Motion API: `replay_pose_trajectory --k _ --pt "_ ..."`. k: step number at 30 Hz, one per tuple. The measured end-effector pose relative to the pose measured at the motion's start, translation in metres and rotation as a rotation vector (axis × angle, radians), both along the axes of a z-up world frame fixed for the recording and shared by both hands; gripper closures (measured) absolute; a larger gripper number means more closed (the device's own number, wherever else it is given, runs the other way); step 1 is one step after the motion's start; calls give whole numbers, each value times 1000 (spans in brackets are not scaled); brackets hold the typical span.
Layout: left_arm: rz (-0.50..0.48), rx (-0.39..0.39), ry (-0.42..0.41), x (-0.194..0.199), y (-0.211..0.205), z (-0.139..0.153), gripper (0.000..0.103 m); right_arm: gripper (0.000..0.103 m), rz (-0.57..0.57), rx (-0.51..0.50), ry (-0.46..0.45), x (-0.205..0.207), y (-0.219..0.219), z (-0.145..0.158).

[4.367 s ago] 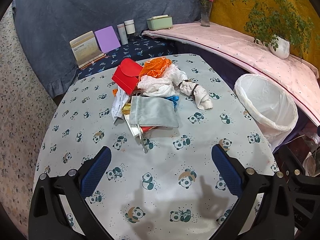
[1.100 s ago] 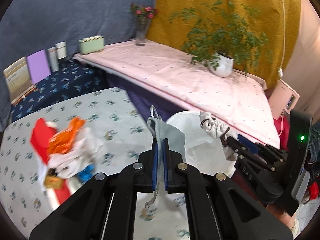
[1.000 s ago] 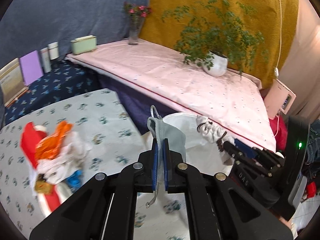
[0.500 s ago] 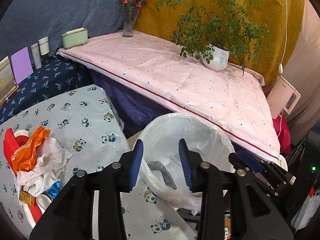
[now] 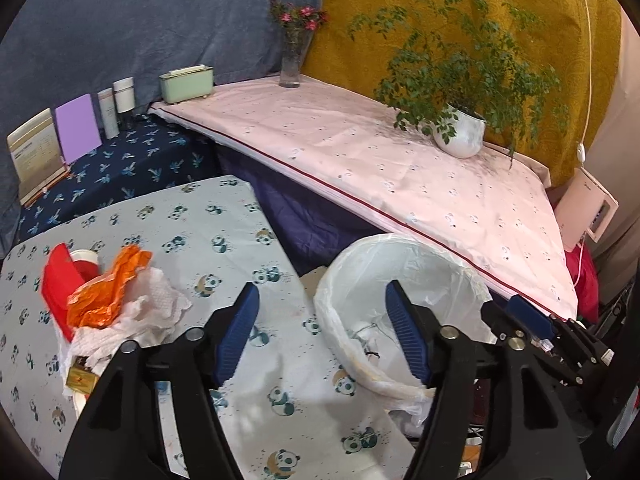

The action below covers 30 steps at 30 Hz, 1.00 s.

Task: Collect trash
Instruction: 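Carry both items over the white bin and open both grippers to drop them, then return the left gripper to the pile and grasp the red-and-white paper cup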

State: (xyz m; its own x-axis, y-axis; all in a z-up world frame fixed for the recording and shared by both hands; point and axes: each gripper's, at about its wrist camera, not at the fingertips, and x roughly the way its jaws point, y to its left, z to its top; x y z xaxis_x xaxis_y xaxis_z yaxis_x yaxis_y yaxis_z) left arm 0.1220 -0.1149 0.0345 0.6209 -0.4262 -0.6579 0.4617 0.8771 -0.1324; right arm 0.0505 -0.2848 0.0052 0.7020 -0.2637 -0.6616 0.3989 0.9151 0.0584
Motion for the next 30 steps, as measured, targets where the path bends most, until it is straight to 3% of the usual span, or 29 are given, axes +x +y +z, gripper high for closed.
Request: replay_pose_trajectory --k 4,8,9,18,30 --pt "65 7 -4 -3 22 0 22 61 19 -1 -10 0 13 5" --pt "132 26 15 -5 49 -5 17 56 41 -3 -20 1 28 9" --pt "147 27 20 -5 55 -6 11 55 47 -2 -21 1 31 10" --pt "293 63 84 -8 114 -28 10 46 103 6 -22 5 67 11" --pt "451 73 212 -9 179 -81 10 38 189 27 9 14 118 -5"
